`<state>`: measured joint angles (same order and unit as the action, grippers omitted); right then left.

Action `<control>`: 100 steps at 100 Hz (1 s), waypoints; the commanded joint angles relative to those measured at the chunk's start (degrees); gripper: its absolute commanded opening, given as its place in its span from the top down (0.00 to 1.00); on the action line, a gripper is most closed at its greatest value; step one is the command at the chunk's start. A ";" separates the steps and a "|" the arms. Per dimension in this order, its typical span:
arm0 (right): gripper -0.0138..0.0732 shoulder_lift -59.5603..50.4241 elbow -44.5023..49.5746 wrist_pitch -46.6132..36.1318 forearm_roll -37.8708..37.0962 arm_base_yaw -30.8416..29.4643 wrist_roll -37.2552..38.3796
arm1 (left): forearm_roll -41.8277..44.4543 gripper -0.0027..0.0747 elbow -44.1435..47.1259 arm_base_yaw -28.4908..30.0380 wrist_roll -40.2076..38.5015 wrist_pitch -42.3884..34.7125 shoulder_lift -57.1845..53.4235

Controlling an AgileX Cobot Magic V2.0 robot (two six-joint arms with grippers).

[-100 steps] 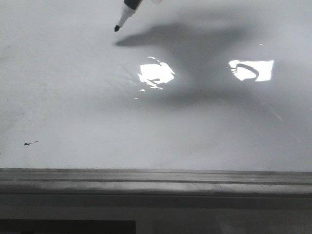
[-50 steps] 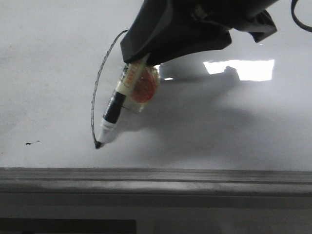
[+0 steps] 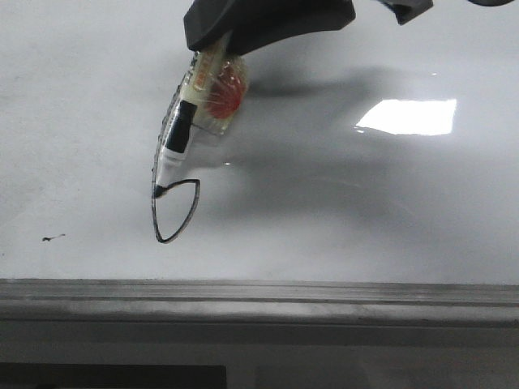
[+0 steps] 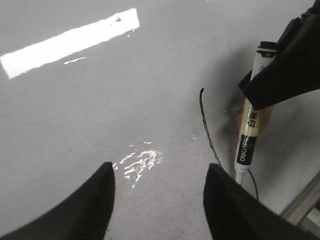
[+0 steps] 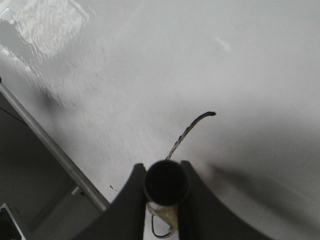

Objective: Write number 6 on whiteboard

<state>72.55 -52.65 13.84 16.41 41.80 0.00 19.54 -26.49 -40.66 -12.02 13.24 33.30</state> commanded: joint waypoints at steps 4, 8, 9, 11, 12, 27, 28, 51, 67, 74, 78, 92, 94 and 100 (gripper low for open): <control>0.92 -0.90 -1.56 -4.53 -2.89 -0.42 -1.80 | -0.42 0.49 -1.72 0.09 -0.54 -4.16 -0.03; 0.92 -1.18 -1.69 -4.31 -2.79 -0.15 -1.80 | -0.53 0.49 -1.72 0.09 -0.54 -4.16 -0.03; 0.92 -1.31 -1.69 -4.31 -2.79 -0.05 -1.80 | -0.53 0.49 -1.72 0.09 -0.54 -4.16 -0.03; 0.92 -1.65 -1.69 -4.31 -2.79 0.13 -1.80 | -0.66 0.49 -1.72 0.09 -0.54 -4.32 -0.03; 0.92 -1.96 -1.69 -4.31 -2.79 0.38 -1.80 | -0.82 0.49 -1.72 0.09 -0.54 -4.46 -0.03; 0.92 -5.04 -1.69 -3.10 -2.79 4.81 -1.80 | -1.97 0.49 0.22 -3.07 -0.54 -9.36 1.02; 0.92 -5.32 -1.69 -2.99 -2.79 5.03 -1.80 | -1.97 0.49 0.42 -3.34 -0.54 -9.62 1.29; 0.92 -6.33 -1.06 0.72 -2.87 7.43 -1.80 | -3.02 0.49 4.69 -11.93 -0.54 -15.95 6.93; 0.92 -6.33 -0.46 0.14 -2.59 8.18 -1.80 | -3.02 0.49 4.77 -13.14 -0.54 -19.35 11.31; 0.92 -6.33 -0.46 -0.13 -2.59 9.04 -1.80 | -3.02 0.49 4.77 -13.14 -0.54 -21.67 13.21; 0.92 -6.33 -0.46 -0.33 -2.59 9.51 -1.80 | -3.02 0.49 4.77 -13.14 -0.54 -23.26 14.30; 0.92 -6.33 -0.46 -1.04 -2.59 10.31 -1.80 | -4.36 0.49 4.77 -13.26 -0.81 -28.07 18.49; 0.92 -6.33 -0.46 -1.04 -2.49 10.31 -1.80 | -5.32 0.49 4.77 -13.26 -0.81 -28.18 19.03; 0.92 -6.33 -0.46 -0.78 -2.49 10.31 -1.80 | -8.52 0.49 4.77 -13.26 -0.81 -28.29 20.25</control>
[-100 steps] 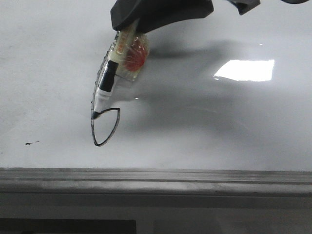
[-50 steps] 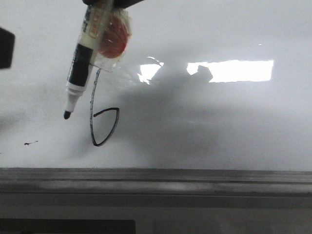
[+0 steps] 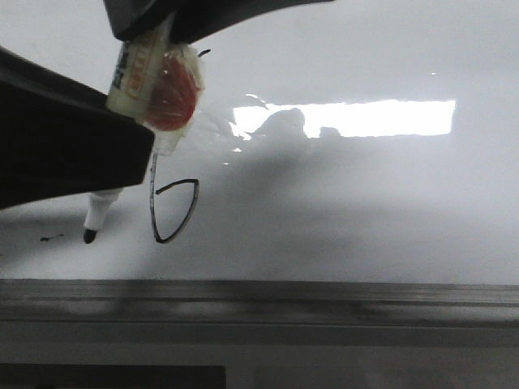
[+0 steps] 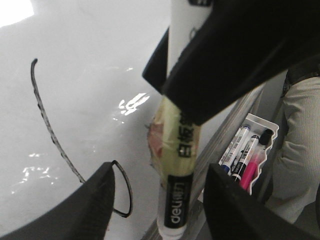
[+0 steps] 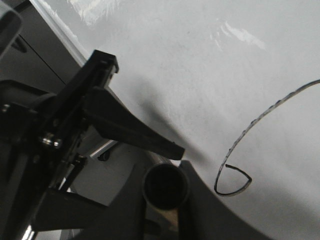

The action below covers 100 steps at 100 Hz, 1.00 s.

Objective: Write number 6 on whiteboard

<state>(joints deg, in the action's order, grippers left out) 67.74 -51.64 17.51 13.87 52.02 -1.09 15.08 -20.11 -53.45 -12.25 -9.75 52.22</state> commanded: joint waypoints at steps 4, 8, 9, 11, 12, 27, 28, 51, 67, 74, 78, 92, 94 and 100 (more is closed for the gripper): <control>0.92 -1.52 -1.46 -4.32 0.05 0.08 -0.71 | -5.15 0.49 -1.60 -0.46 -0.58 -5.42 1.95; 0.92 -1.52 -1.46 -4.32 0.05 0.08 -0.71 | -5.18 0.49 -1.60 -0.46 -0.58 -5.42 2.29; 0.92 -1.52 -1.46 -4.32 0.05 0.08 -0.71 | -5.18 0.49 -1.60 -0.46 -0.58 -5.42 2.29; 0.92 -1.52 -1.46 -4.32 0.05 0.08 -0.71 | -5.18 0.49 -1.60 -0.46 -0.58 -5.51 2.40; 0.92 -1.52 -1.46 -4.32 0.05 0.08 -0.71 | -5.18 0.49 -1.60 -0.46 -0.58 -5.51 2.40; 0.92 -1.52 -1.46 -4.09 0.05 0.08 -0.71 | -5.18 0.59 -1.60 -0.46 -0.58 -5.51 2.40; 0.92 -1.52 -1.46 -4.05 0.05 0.08 -0.71 | -5.18 0.60 -1.60 -0.46 -0.58 -5.51 2.40; 0.92 -1.52 -1.46 -3.61 0.05 0.08 -0.71 | -5.18 0.99 -1.60 -0.46 -0.58 -5.51 2.40; 0.91 -1.52 -1.46 -2.94 0.05 0.08 -0.71 | -5.49 0.99 -1.60 -0.46 -0.58 -5.51 2.40; 0.83 -1.52 -1.46 -2.94 0.05 0.08 -0.71 | -5.65 0.99 -1.60 -0.46 -0.58 -5.51 2.40; 0.73 -1.52 -1.46 -2.94 0.05 0.08 -0.71 | -5.92 0.99 -1.60 -0.46 -0.58 -5.51 2.40; 0.34 -1.52 -1.46 -3.77 0.05 -0.34 -0.71 | -11.86 0.99 -1.60 -0.46 -0.58 -4.98 2.40; 0.32 -1.52 -1.46 -3.77 0.05 -0.70 -0.71 | -13.51 0.99 -1.60 -0.46 -0.58 -4.65 2.40; 0.29 -1.54 -1.46 -3.41 0.05 -1.61 -0.71 | -18.92 0.99 -1.60 0.51 -0.58 -3.29 2.40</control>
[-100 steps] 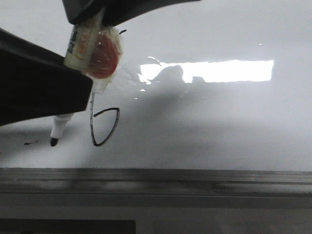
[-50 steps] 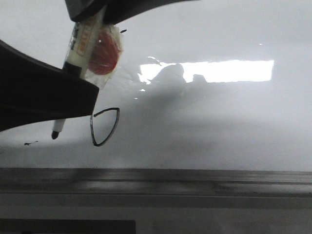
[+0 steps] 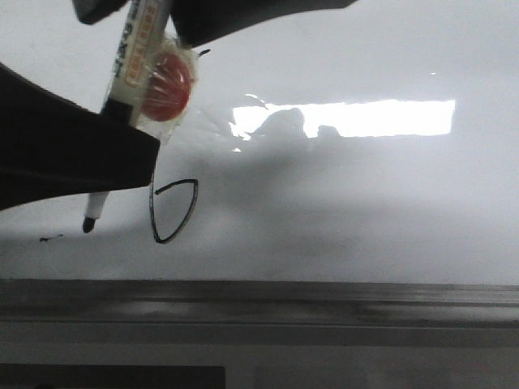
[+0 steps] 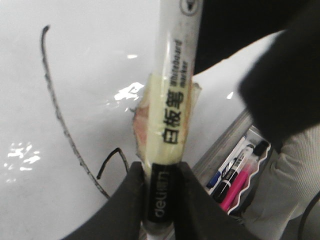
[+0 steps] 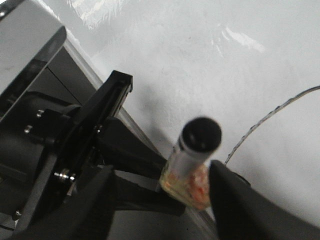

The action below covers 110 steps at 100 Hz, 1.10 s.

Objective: Write number 6 on whiteboard

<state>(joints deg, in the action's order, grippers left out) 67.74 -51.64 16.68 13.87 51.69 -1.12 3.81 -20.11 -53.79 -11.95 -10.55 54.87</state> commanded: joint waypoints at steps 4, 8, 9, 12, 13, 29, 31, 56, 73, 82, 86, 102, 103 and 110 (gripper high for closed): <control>0.30 -1.63 -1.46 -2.14 0.05 -1.98 -0.68 | -10.79 0.99 -1.71 1.62 -0.87 -1.26 -0.25; 0.31 -1.63 -1.46 -1.71 0.05 -2.57 -0.68 | -13.79 0.99 -1.80 2.84 -0.87 0.38 -0.25; 0.31 -1.63 -1.46 -1.45 0.05 -2.55 -0.68 | -14.23 0.99 -1.82 3.30 -0.87 1.09 -0.25; 0.33 -1.63 -1.46 -1.05 0.05 -2.83 -0.68 | -16.28 0.99 -1.94 4.31 -0.87 2.59 -0.25; 0.33 -1.63 -1.46 -0.86 0.05 -3.00 -0.68 | -16.69 0.99 -2.07 4.58 -0.87 3.03 -0.25; 0.35 -1.63 -1.46 0.66 0.05 -3.22 -0.68 | -21.46 0.99 -2.38 10.55 -0.87 7.33 -0.25; 0.35 -1.63 -1.46 0.81 0.05 -3.22 -0.68 | -21.72 0.99 -2.38 11.03 -0.87 7.49 -0.25; 0.35 -1.63 -1.46 0.67 0.05 -3.22 -0.68 | -22.59 0.99 -2.38 11.62 -0.87 8.01 -0.15; 0.35 -1.63 -1.46 0.67 0.05 -3.22 -0.68 | -23.11 0.96 -2.38 11.62 -0.87 7.76 -0.15; 0.35 -1.63 -1.46 0.67 0.05 -3.22 -0.68 | -23.11 0.81 -2.38 11.62 -0.87 7.11 -0.15; 0.35 -1.63 -1.46 0.67 0.05 -3.22 -0.68 | -23.11 0.71 -2.38 11.62 -0.87 6.85 -0.27; 0.35 -1.63 -1.46 0.67 0.05 -3.22 -0.68 | -23.24 0.40 -2.38 11.62 -0.87 6.80 -0.28; 0.35 -1.63 -1.46 0.67 0.05 -3.22 -0.68 | -23.24 0.39 -2.38 11.62 -0.87 6.80 -0.28; 0.35 -1.63 -1.46 0.67 0.05 -3.22 -0.68 | -23.24 0.39 -2.38 11.62 -0.87 6.80 -0.28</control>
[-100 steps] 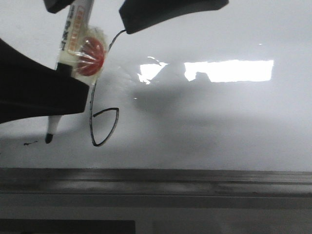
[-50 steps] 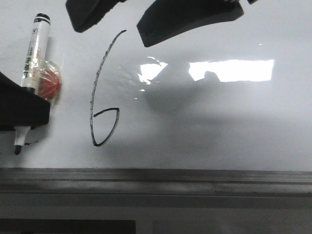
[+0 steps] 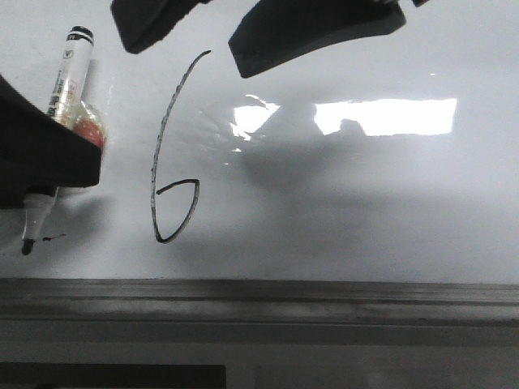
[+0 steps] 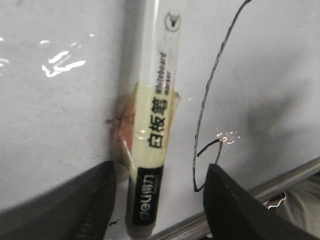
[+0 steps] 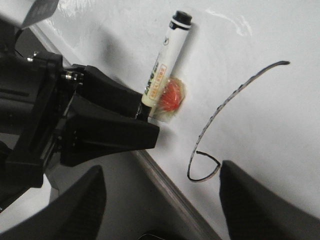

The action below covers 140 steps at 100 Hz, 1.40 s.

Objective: Write number 6 on whiteboard

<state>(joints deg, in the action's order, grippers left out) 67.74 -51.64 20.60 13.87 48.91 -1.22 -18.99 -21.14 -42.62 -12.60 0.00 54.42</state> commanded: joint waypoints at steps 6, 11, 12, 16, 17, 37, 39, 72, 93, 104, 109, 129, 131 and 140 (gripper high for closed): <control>0.35 -1.63 -1.46 -3.25 0.05 -0.44 -0.57 | -0.43 0.39 -1.35 0.44 -0.22 -3.75 -0.41; 0.35 -1.63 -1.46 -3.25 0.05 -0.44 -0.57 | -0.43 0.39 -1.35 0.44 -0.22 -3.80 -1.36; 0.35 -1.63 -1.46 -3.25 0.05 -0.44 -0.57 | -0.43 0.39 -1.35 0.44 -0.22 -3.80 -1.53; 0.37 -2.00 -1.46 -2.97 0.05 -0.44 -0.57 | -0.43 0.39 -1.35 0.44 -0.22 -3.80 -2.83; 0.38 -2.00 -1.46 -2.97 0.05 -0.44 -0.57 | -0.43 0.39 -1.35 0.44 -0.22 -3.80 -3.09; 0.92 -5.34 -0.97 -2.22 -1.00 -0.44 -0.57 | 1.09 0.56 -1.35 0.58 0.45 -3.97 -13.78; 0.92 -5.83 -0.99 -2.22 -1.12 -0.44 -0.57 | 1.19 0.62 -1.35 0.58 0.45 -3.85 -15.04; 0.92 -20.56 9.24 -11.92 -5.36 -0.44 -0.57 | 14.02 0.99 2.06 0.58 0.45 -3.32 -33.92; 0.92 -37.12 22.87 -17.83 -5.60 -0.44 -0.57 | 19.96 0.99 8.68 0.58 0.45 -3.32 -43.70; 0.92 -46.00 29.57 -17.83 -5.60 -0.44 -0.57 | 20.14 0.99 10.41 0.58 0.45 -2.80 -46.52; 0.92 -50.14 31.90 -17.83 -5.60 -0.44 -0.57 | 20.14 0.99 10.78 0.58 0.45 -2.71 -47.20; 0.92 -64.19 37.35 -16.97 -5.60 -0.44 -0.57 | 20.14 0.99 10.78 0.58 0.45 -2.93 -47.43; 0.92 -65.20 37.55 -16.97 -5.60 -0.44 -0.57 | 20.14 0.99 10.78 0.58 0.45 -2.93 -47.43; 0.92 -68.38 38.51 -17.07 -5.60 -0.44 -0.57 | 20.14 0.99 10.78 0.58 0.45 -2.93 -47.43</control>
<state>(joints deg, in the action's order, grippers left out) 1.43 -12.48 7.98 8.79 48.68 -1.22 1.07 -8.77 -42.17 -12.28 1.56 6.49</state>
